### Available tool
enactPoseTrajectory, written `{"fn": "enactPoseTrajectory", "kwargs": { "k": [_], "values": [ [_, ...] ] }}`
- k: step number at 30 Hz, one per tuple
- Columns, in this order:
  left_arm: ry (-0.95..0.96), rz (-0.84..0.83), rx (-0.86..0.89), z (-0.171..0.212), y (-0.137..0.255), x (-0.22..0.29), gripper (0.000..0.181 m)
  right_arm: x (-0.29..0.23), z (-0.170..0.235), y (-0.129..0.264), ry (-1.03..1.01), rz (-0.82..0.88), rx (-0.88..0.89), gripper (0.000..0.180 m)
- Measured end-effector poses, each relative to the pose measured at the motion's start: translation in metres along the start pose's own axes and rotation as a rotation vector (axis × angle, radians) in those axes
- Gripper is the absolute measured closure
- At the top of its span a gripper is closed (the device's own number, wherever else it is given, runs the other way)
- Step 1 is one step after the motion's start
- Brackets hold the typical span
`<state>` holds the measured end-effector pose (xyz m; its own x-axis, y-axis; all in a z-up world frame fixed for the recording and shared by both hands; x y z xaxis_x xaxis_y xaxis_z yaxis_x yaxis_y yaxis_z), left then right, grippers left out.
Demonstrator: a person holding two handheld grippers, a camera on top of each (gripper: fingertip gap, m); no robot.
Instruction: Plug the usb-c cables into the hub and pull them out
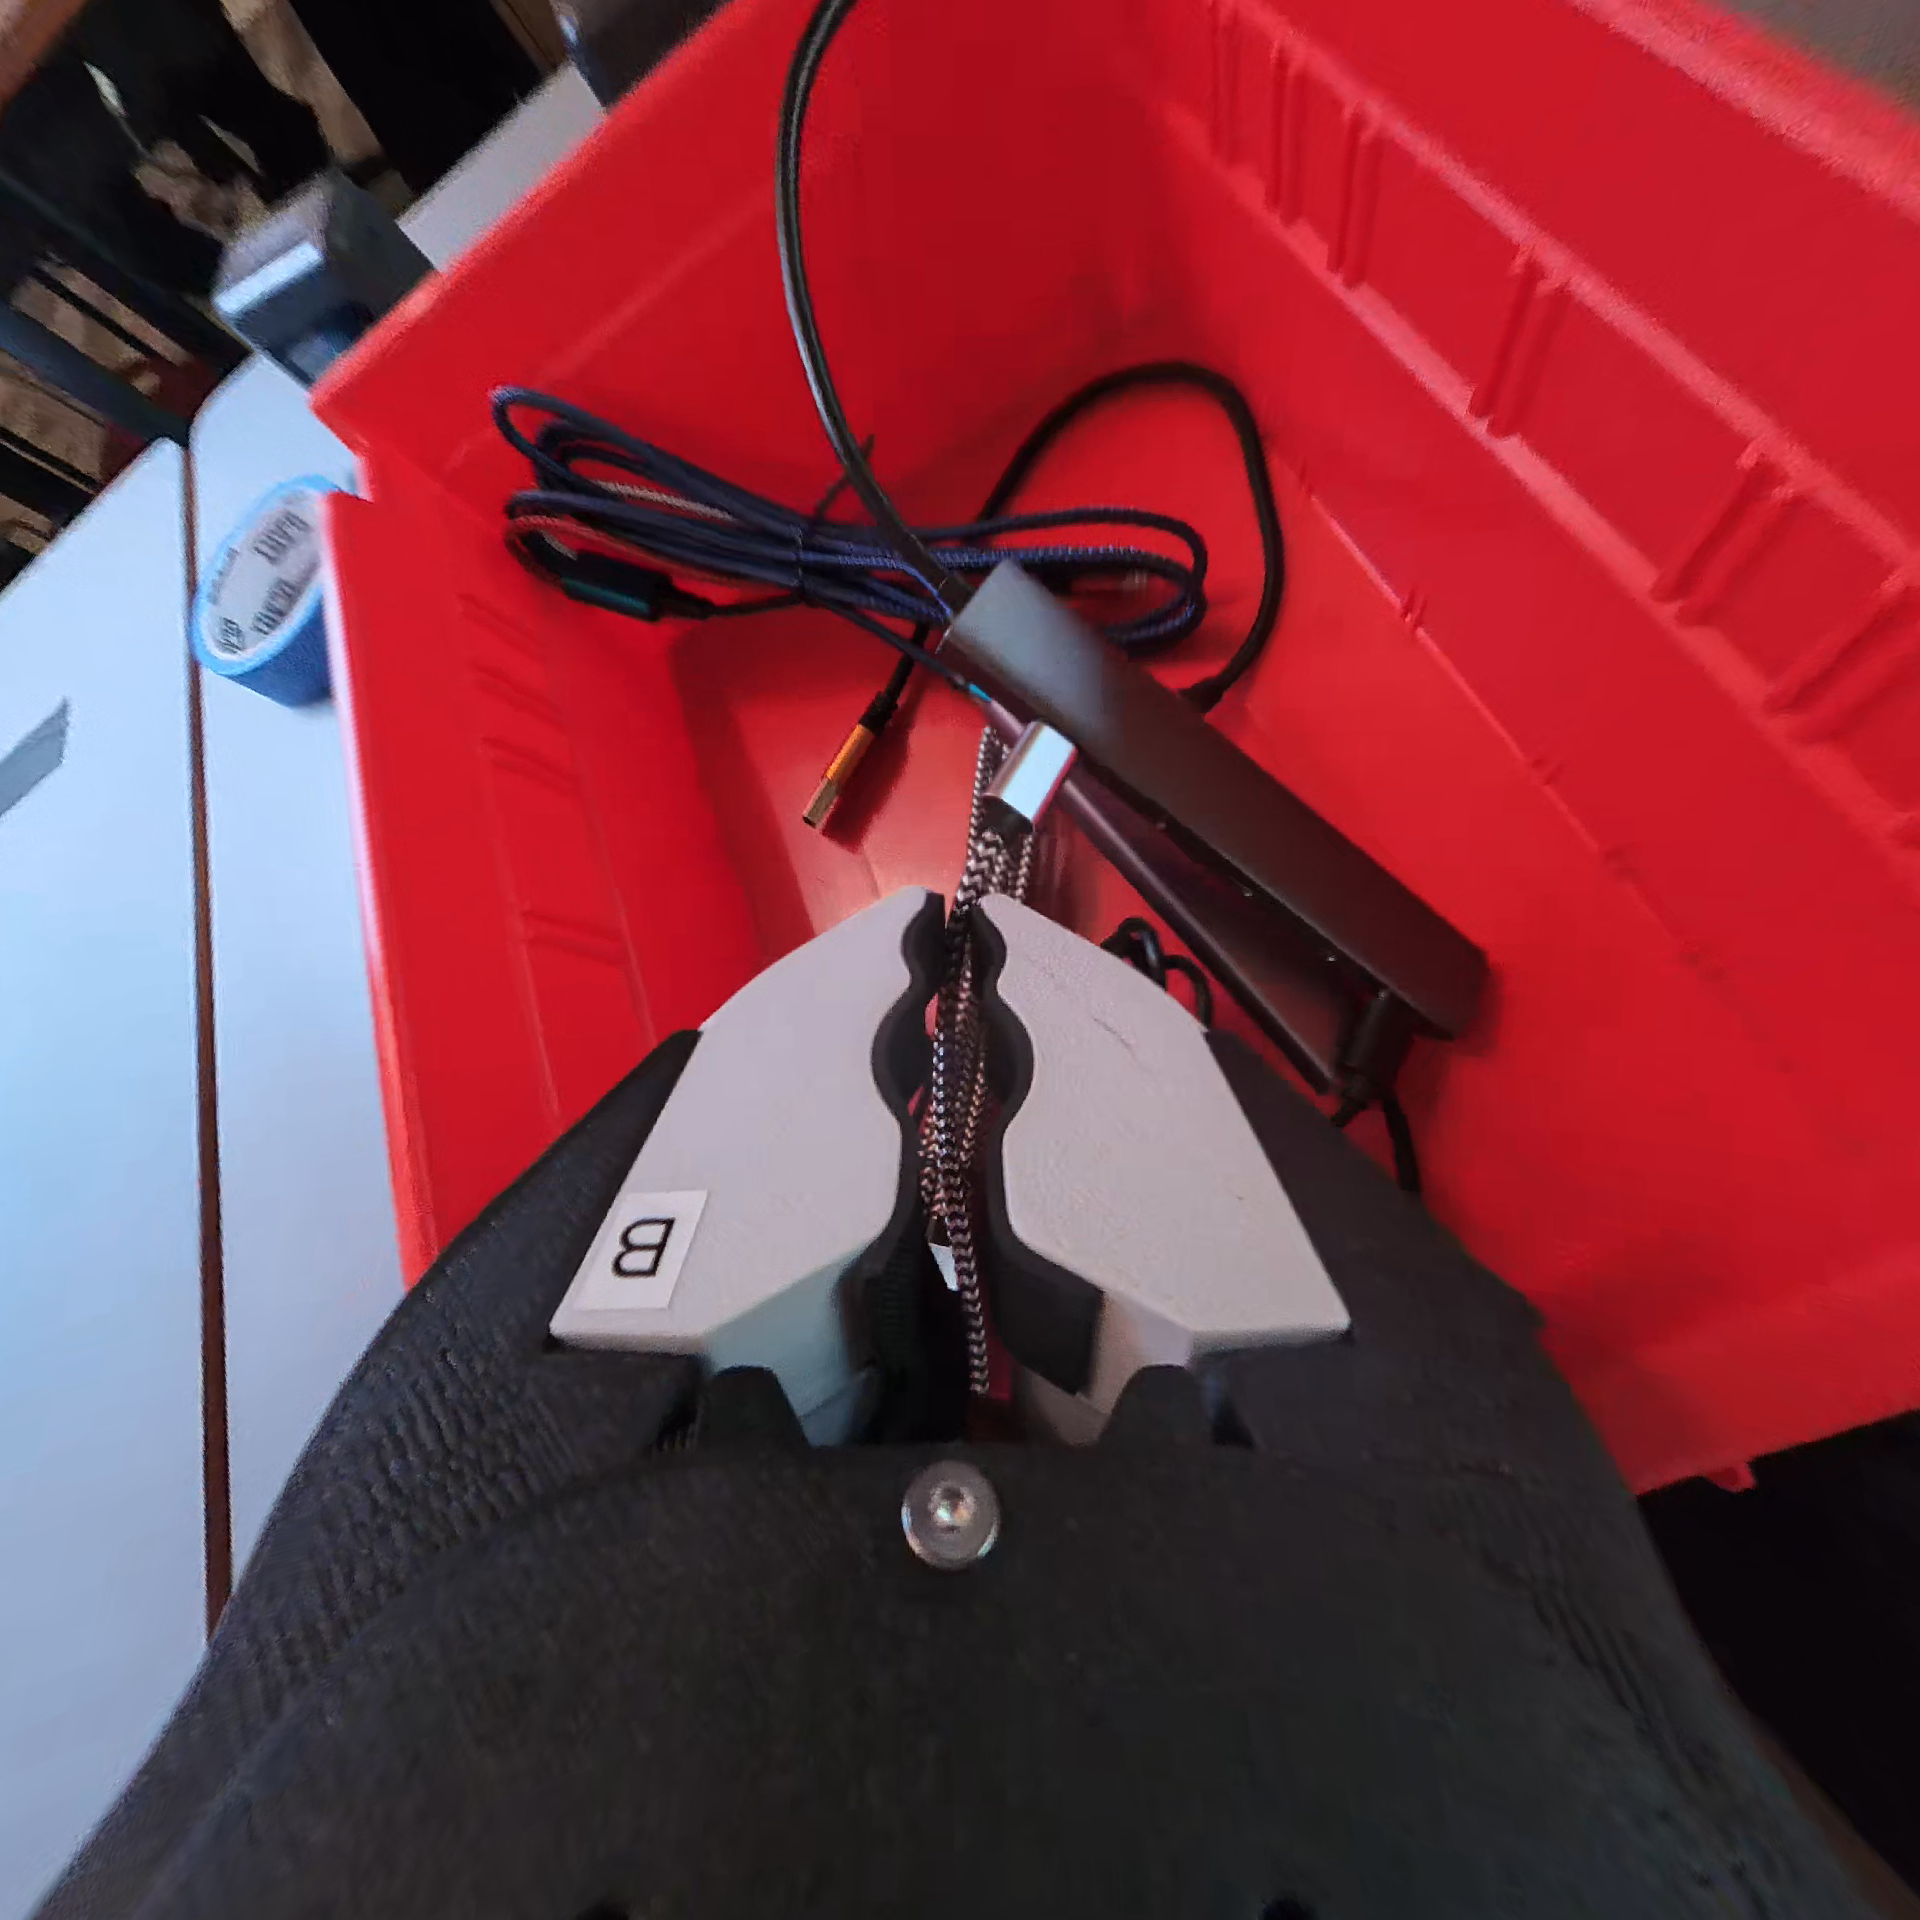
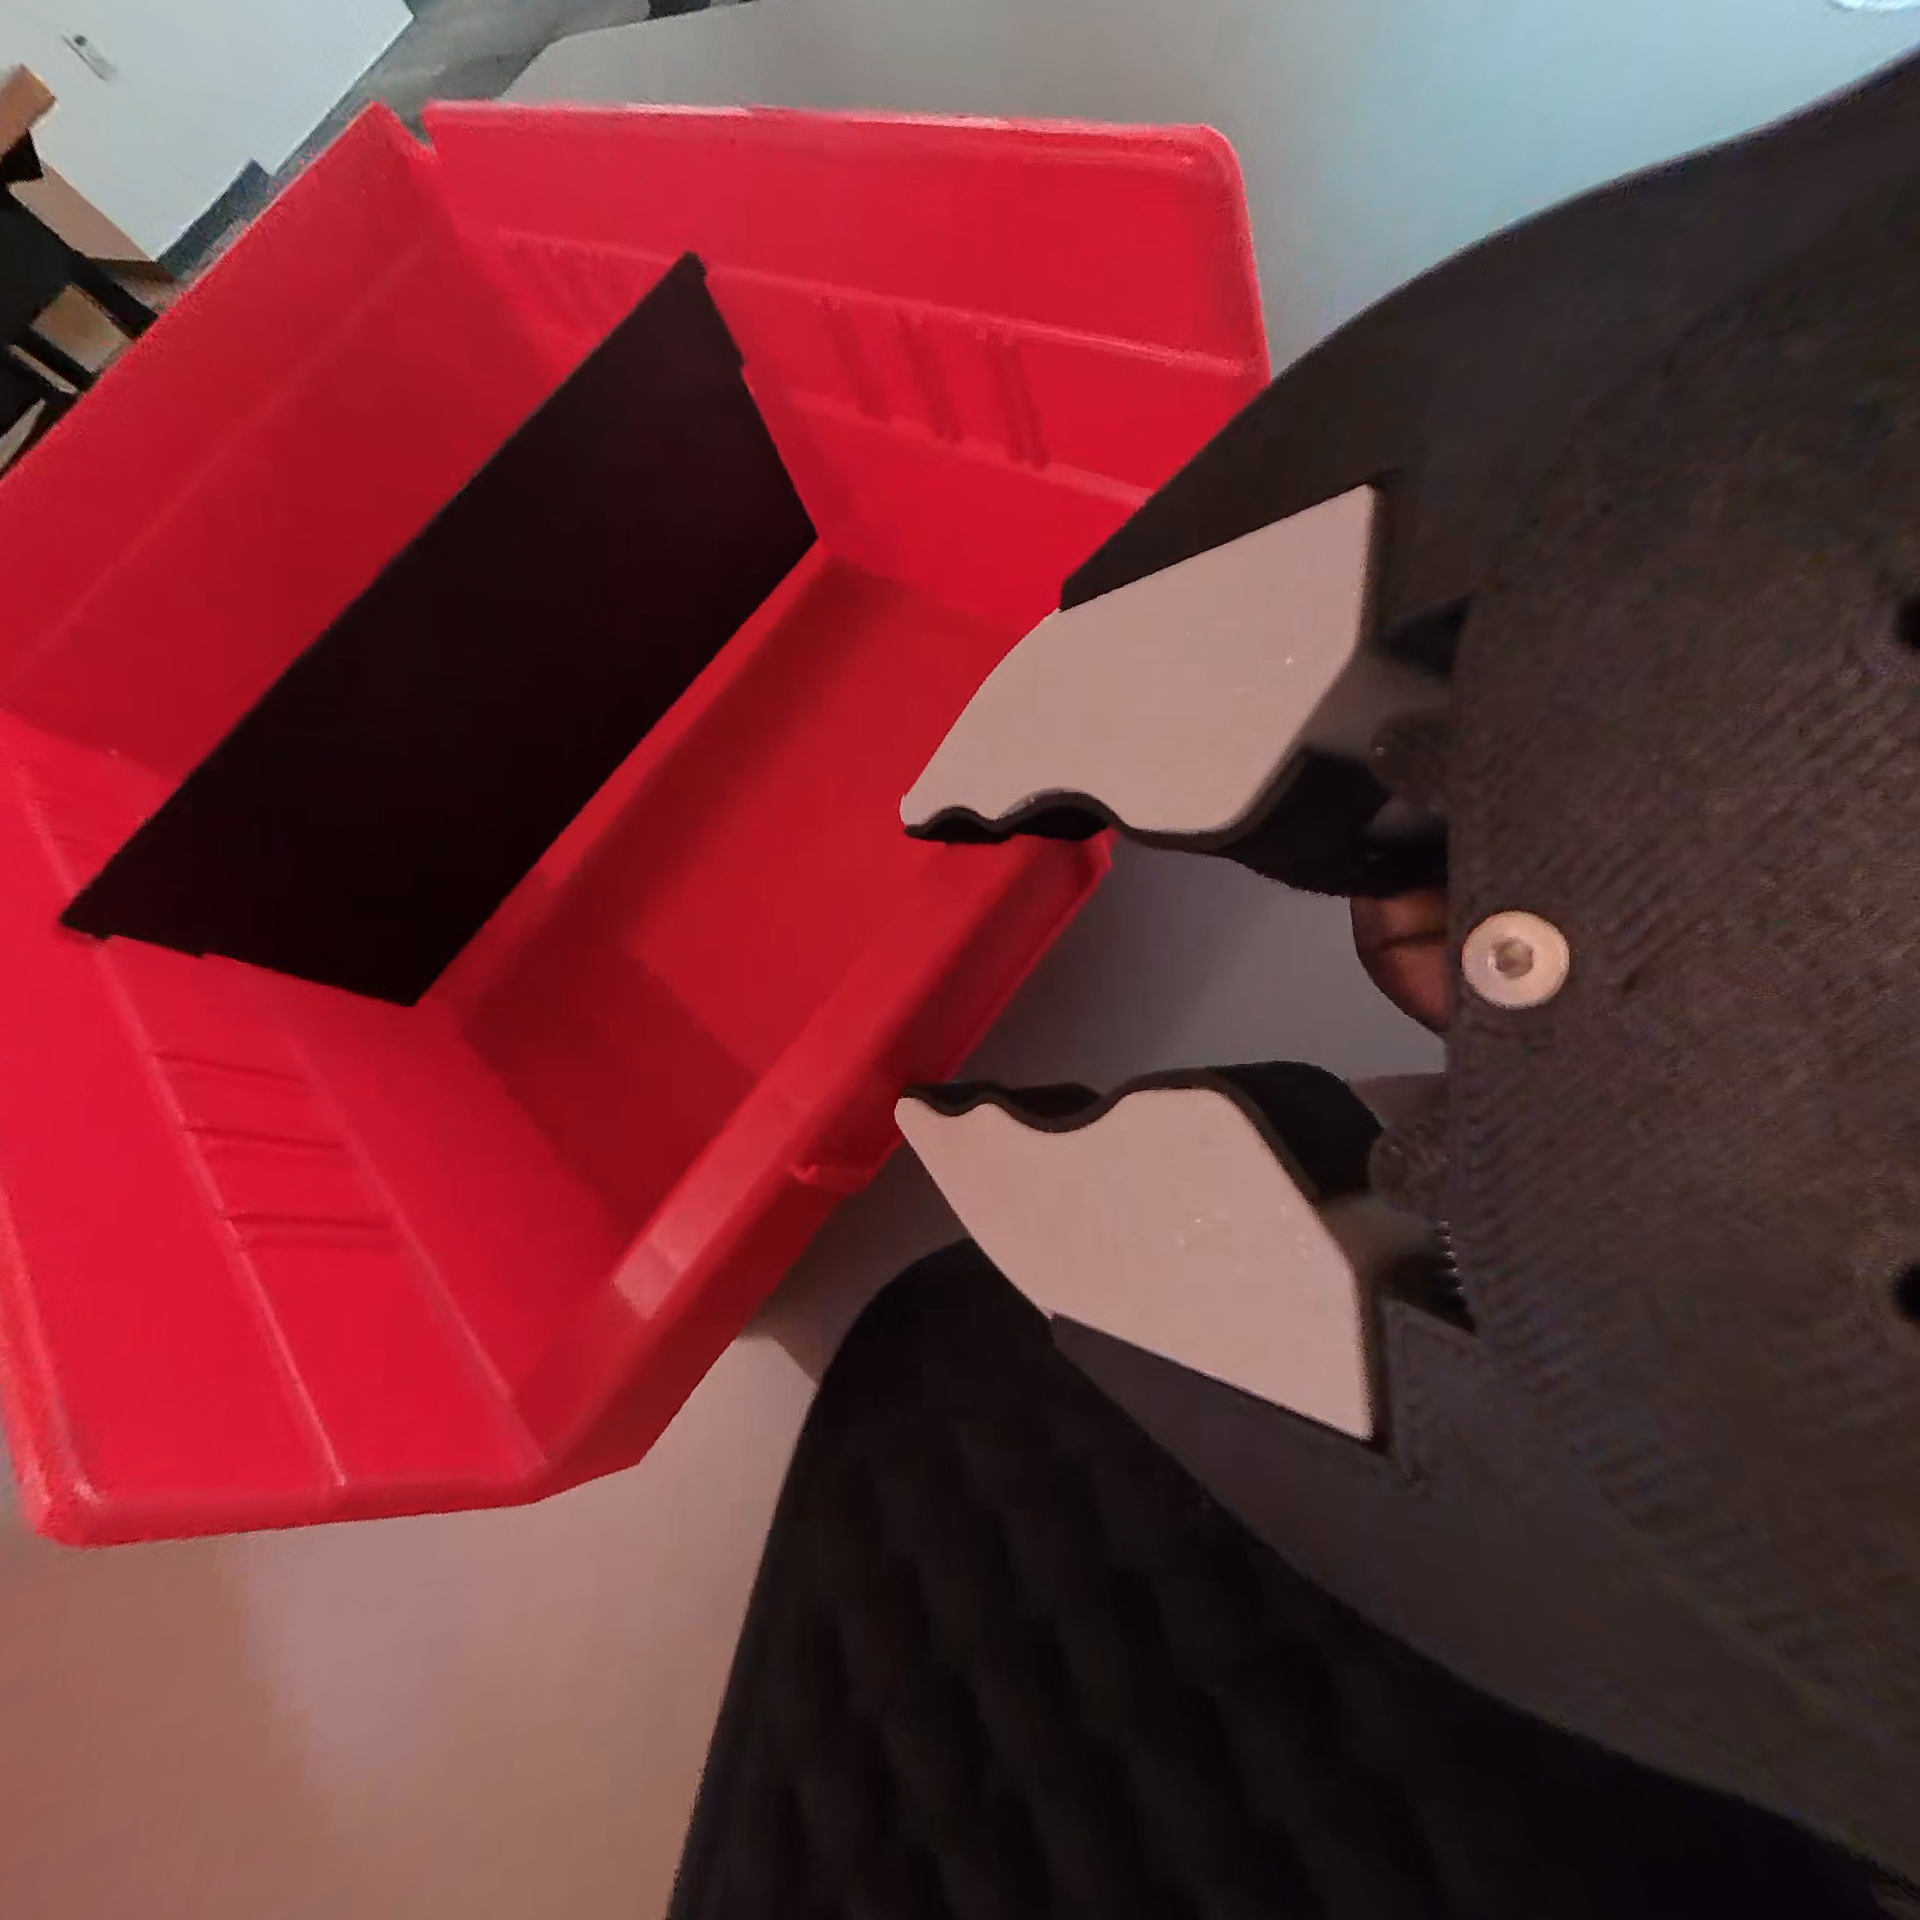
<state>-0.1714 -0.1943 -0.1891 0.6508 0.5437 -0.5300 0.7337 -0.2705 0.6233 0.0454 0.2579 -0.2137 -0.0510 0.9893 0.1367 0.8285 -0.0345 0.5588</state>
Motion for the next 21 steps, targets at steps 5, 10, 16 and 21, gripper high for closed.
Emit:
{"fn": "enactPoseTrajectory", "kwargs": {
  "k": [5, 10, 16, 21],
  "values": [
    [0.009, -0.179, 0.149, -0.013, 0.027, -0.013, 0.177, -0.008, -0.017, 0.03, 0.005, -0.116, 0.17, 0.137],
    [0.118, -0.366, 0.399, -0.038, 0.062, -0.031, 0.177, -0.033, -0.075, 0.071, -0.034, -0.239, 0.619, 0.131],
    [0.386, -0.436, 0.787, -0.062, 0.094, -0.034, 0.177, -0.088, -0.117, 0.092, -0.172, -0.515, 0.961, 0.119],
    [0.214, -0.485, 0.864, -0.099, 0.118, -0.006, 0.178, -0.143, -0.126, 0.077, -0.306, -0.794, 0.865, 0.126]
  ]
}}
Point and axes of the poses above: each gripper's, where its closed fingertips meet, y back along the fingers, z out of its underside, x = y × z across the jaws, the point moved 3 cm from there along y, back along the fingers, and after that the axes turned 15 degrees about -y, right-handed, at the moved point
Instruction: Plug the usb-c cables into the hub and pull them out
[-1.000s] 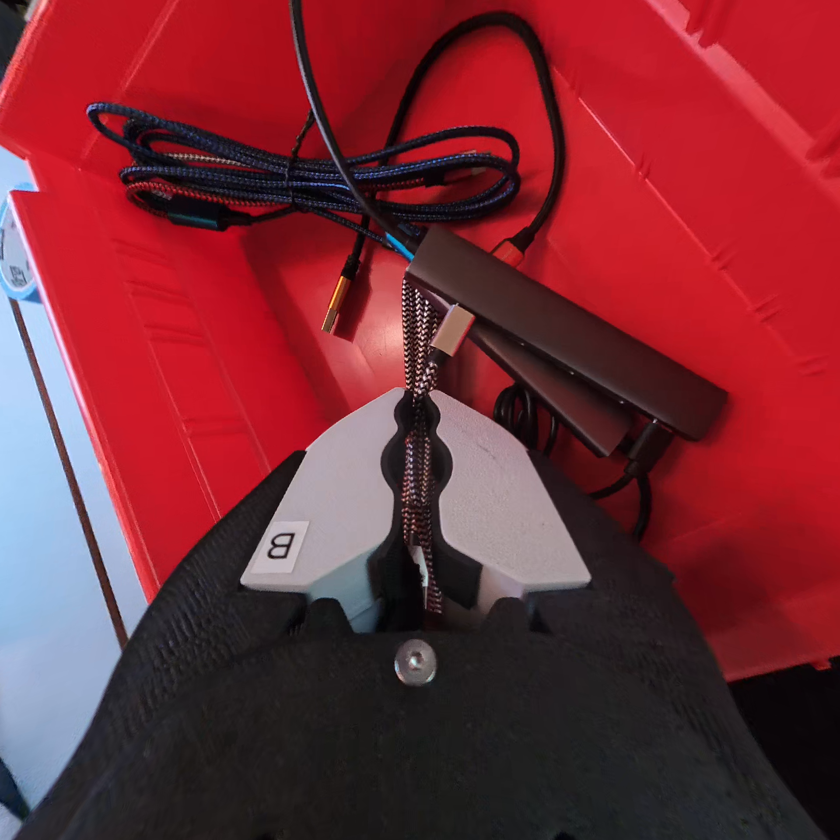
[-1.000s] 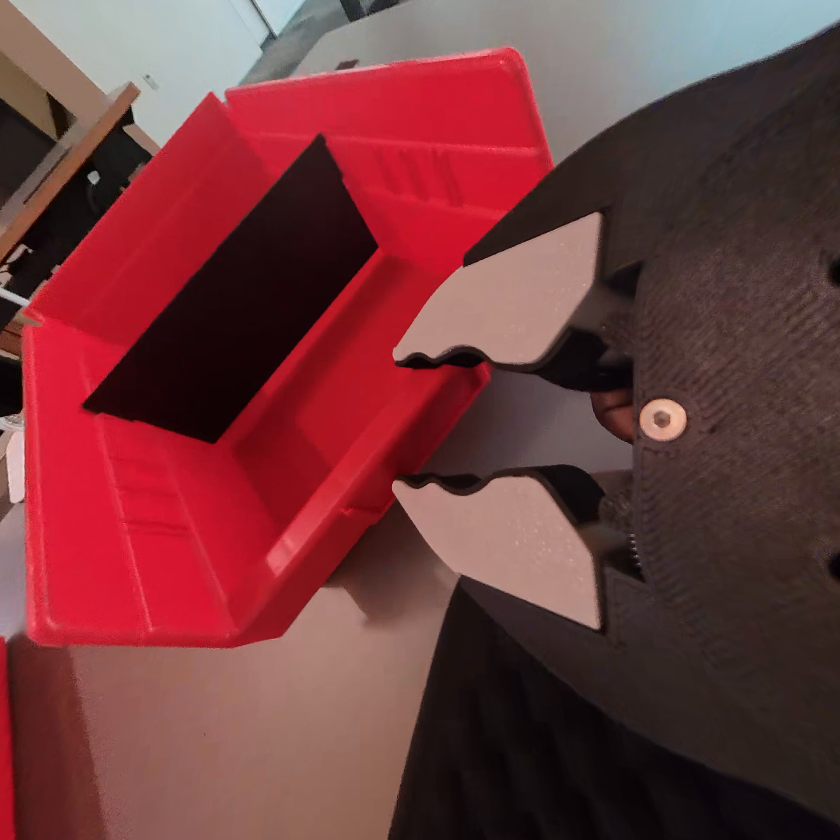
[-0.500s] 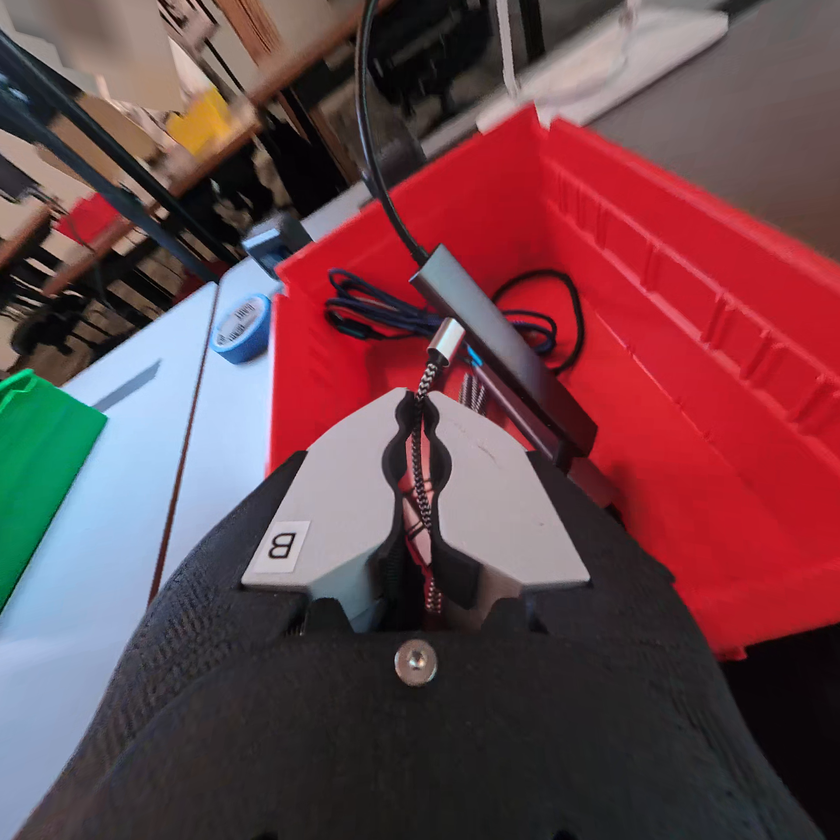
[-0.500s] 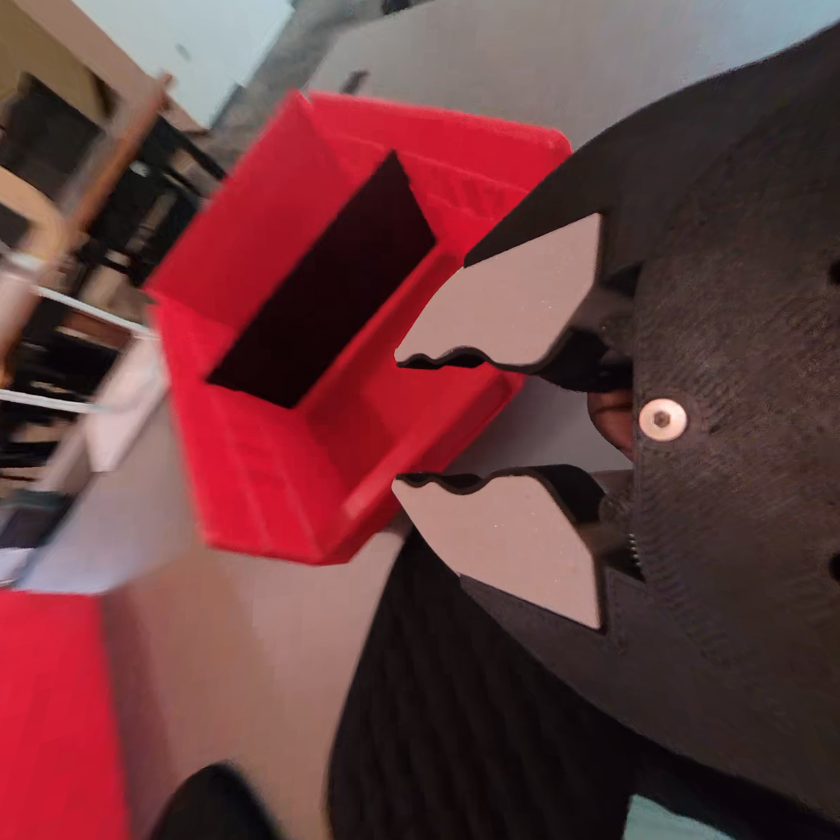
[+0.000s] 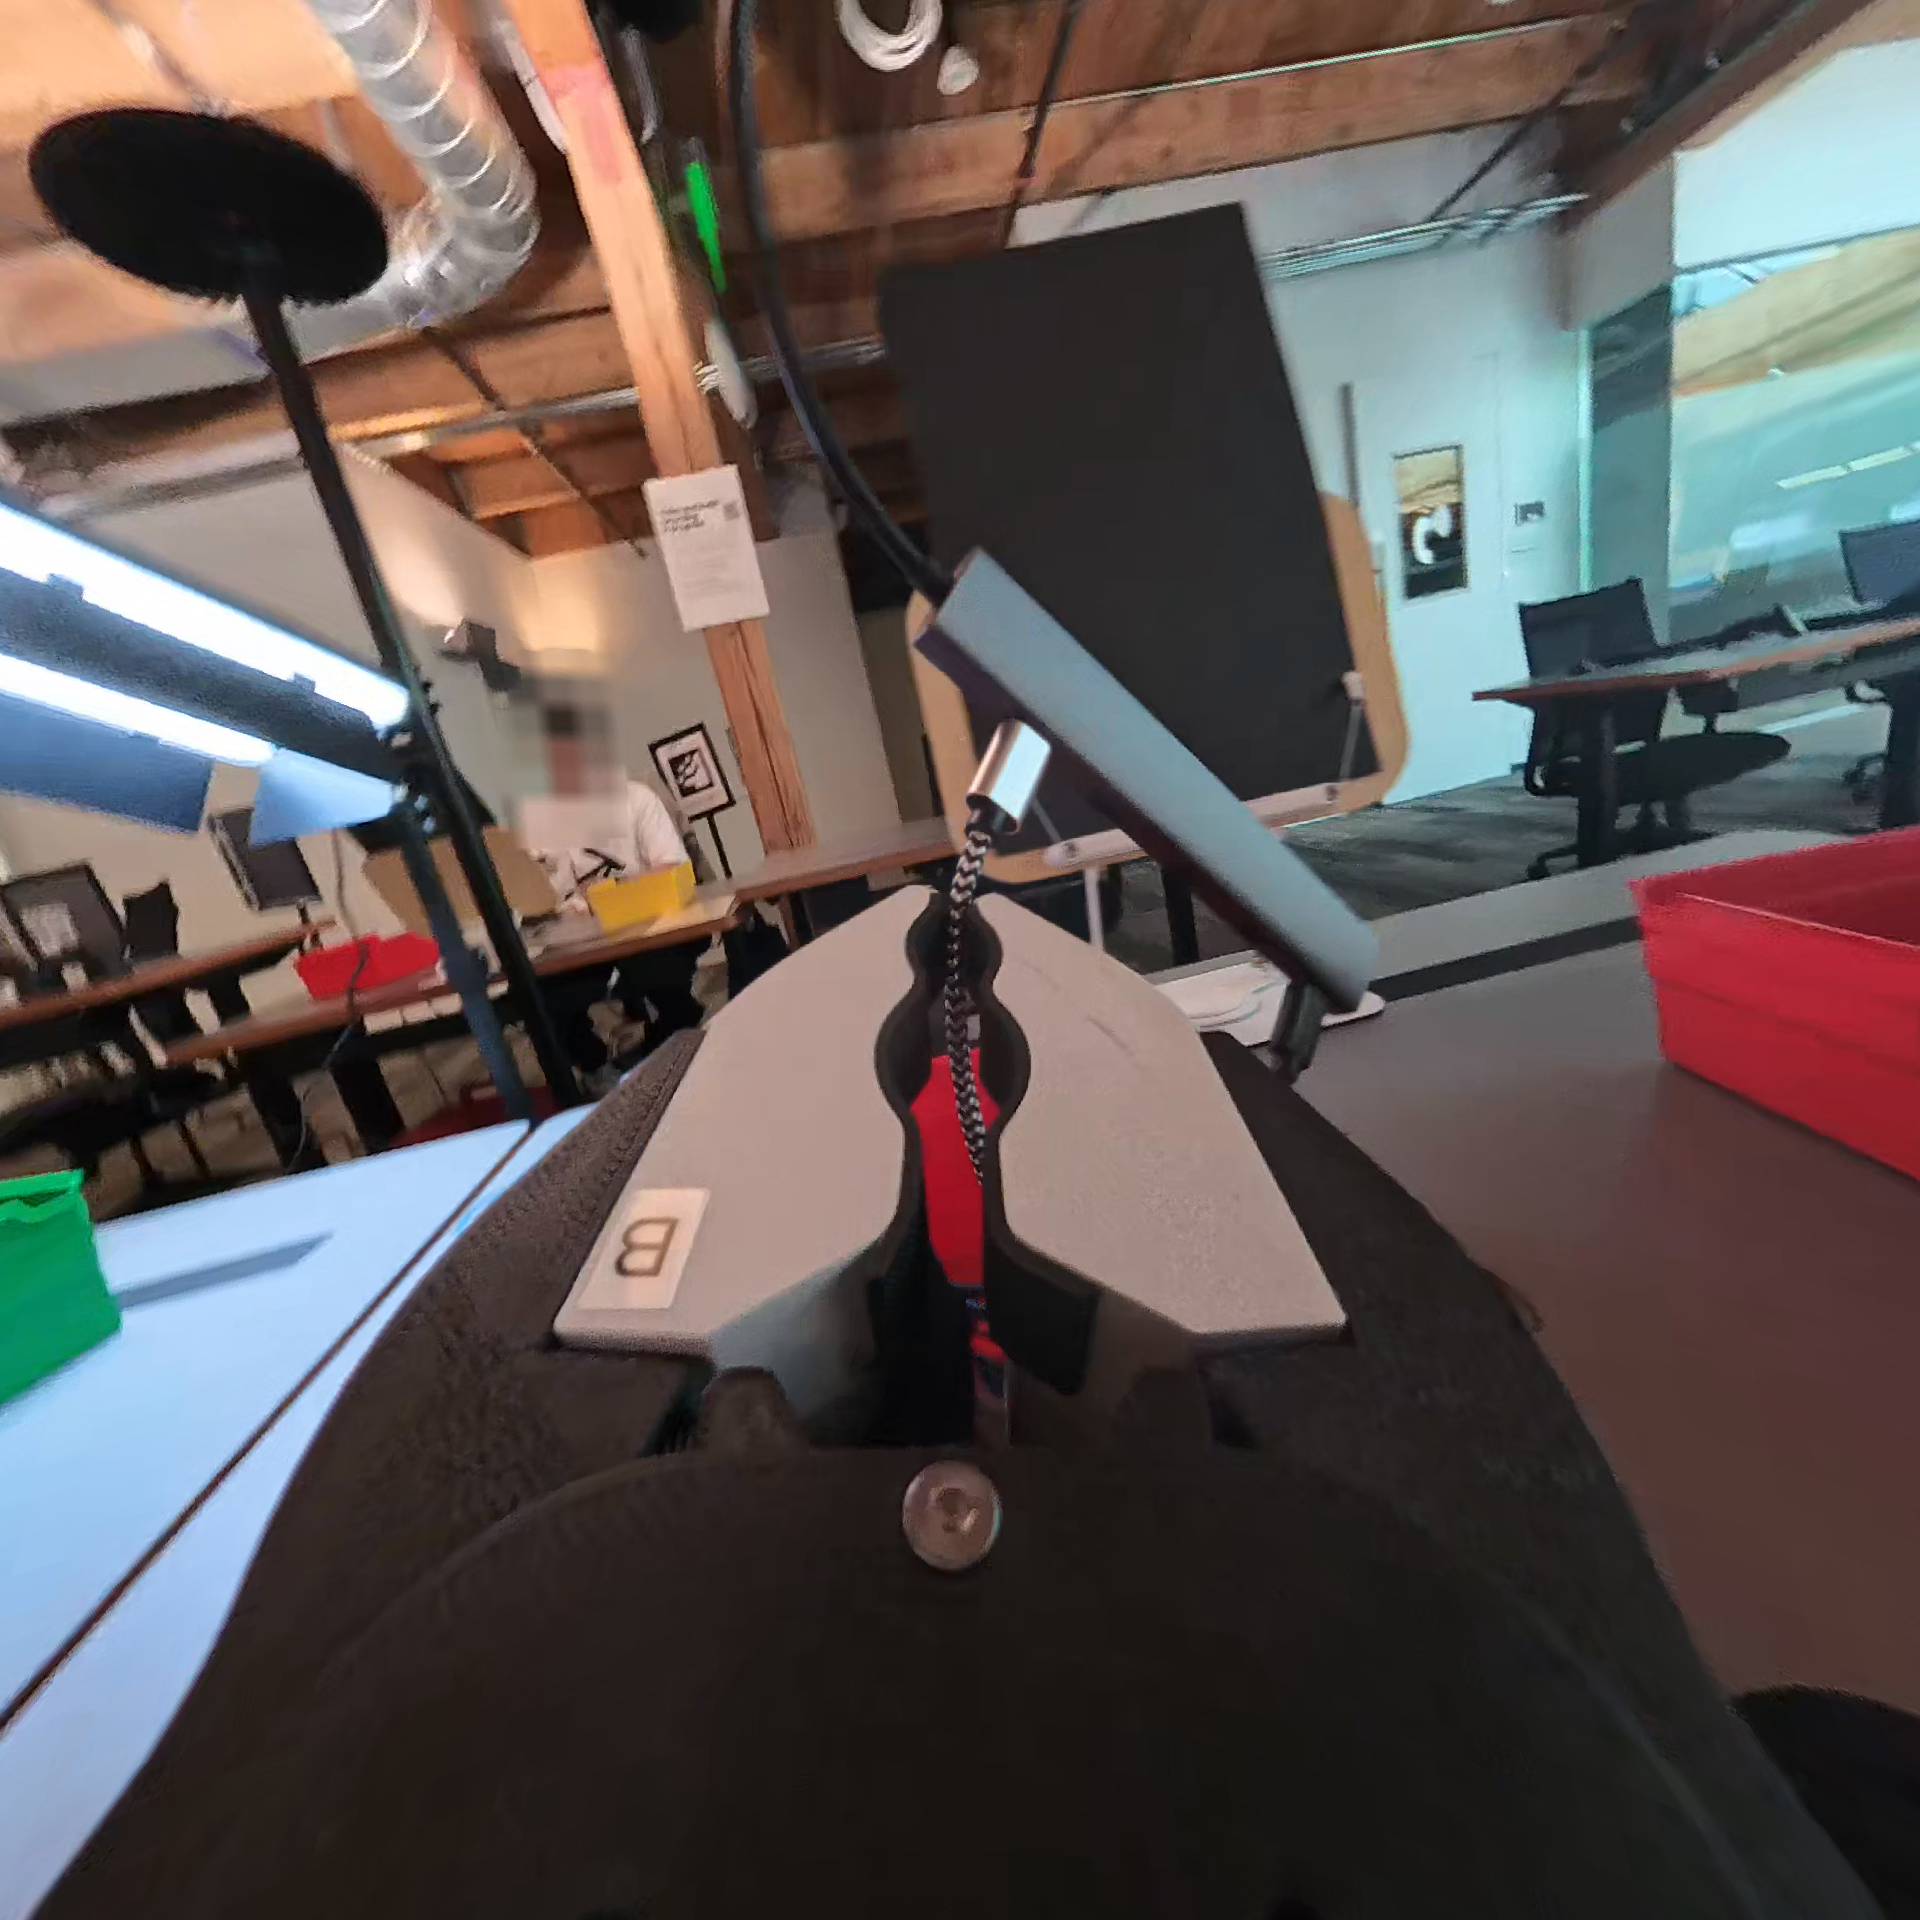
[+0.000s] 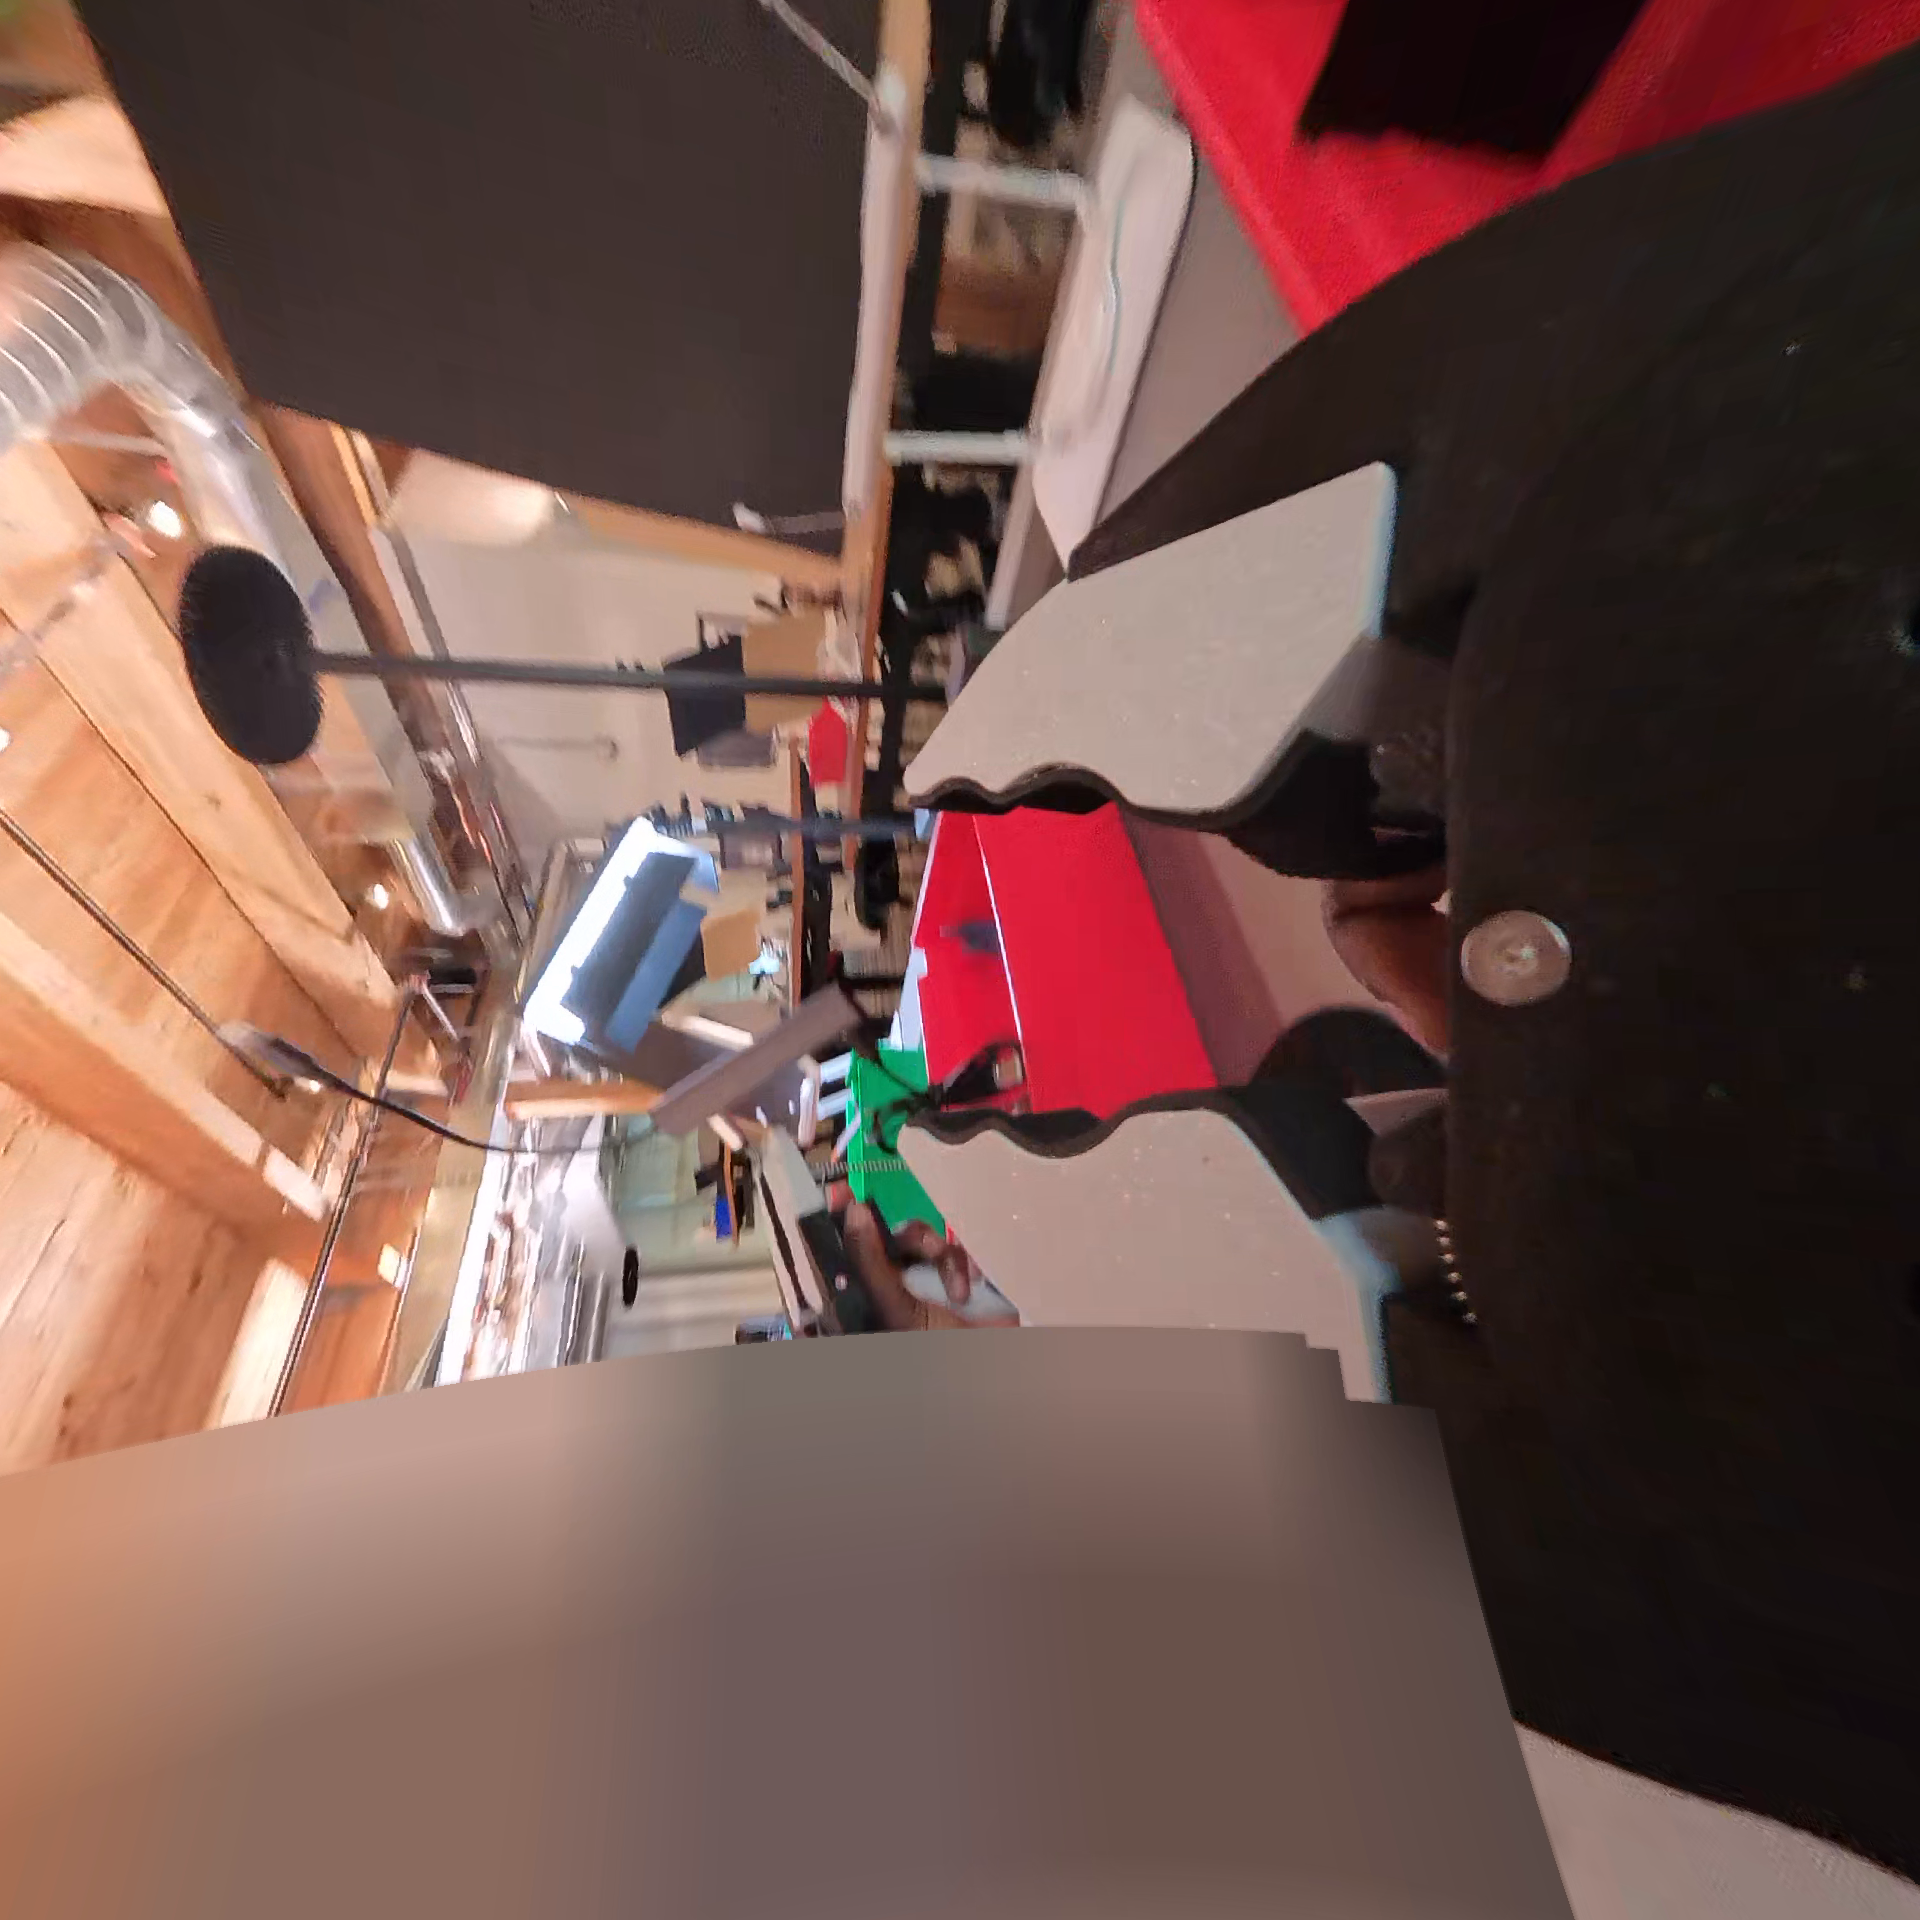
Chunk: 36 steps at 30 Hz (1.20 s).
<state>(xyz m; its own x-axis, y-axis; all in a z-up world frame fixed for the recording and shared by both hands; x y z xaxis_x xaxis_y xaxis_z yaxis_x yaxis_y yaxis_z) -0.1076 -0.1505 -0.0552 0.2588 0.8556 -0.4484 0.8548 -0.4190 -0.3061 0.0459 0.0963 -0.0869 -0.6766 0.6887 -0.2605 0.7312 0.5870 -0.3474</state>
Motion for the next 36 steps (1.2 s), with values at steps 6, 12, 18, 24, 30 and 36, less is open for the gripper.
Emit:
{"fn": "enactPoseTrajectory", "kwargs": {
  "k": [6, 12, 18, 24, 30, 36],
  "values": [
    [-0.219, 0.237, 0.011, -0.048, 0.013, 0.067, 0.176, -0.015, 0.03, -0.027, -0.022, 0.02, -0.08, 0.132],
    [-0.35, 0.435, 0.014, -0.06, 0.025, 0.137, 0.175, -0.016, 0.04, -0.037, 0.182, 0.172, -0.124, 0.131],
    [-0.354, 0.578, 0.059, -0.068, 0.038, 0.168, 0.175, 0.001, 0.046, -0.036, 0.158, 0.241, -0.123, 0.136],
    [-0.208, 0.693, 0.123, -0.078, 0.047, 0.173, 0.174, -0.007, 0.031, -0.029, 0.249, 0.208, -0.078, 0.161],
    [0.083, 0.772, 0.401, -0.107, 0.062, 0.133, 0.165, -0.01, 0.014, -0.011, 0.32, 0.111, -0.031, 0.169],
    [0.129, 0.735, 0.54, -0.109, 0.066, 0.102, 0.152, -0.016, 0.002, 0.005, 0.496, 0.067, -0.05, 0.17]
  ]
}}
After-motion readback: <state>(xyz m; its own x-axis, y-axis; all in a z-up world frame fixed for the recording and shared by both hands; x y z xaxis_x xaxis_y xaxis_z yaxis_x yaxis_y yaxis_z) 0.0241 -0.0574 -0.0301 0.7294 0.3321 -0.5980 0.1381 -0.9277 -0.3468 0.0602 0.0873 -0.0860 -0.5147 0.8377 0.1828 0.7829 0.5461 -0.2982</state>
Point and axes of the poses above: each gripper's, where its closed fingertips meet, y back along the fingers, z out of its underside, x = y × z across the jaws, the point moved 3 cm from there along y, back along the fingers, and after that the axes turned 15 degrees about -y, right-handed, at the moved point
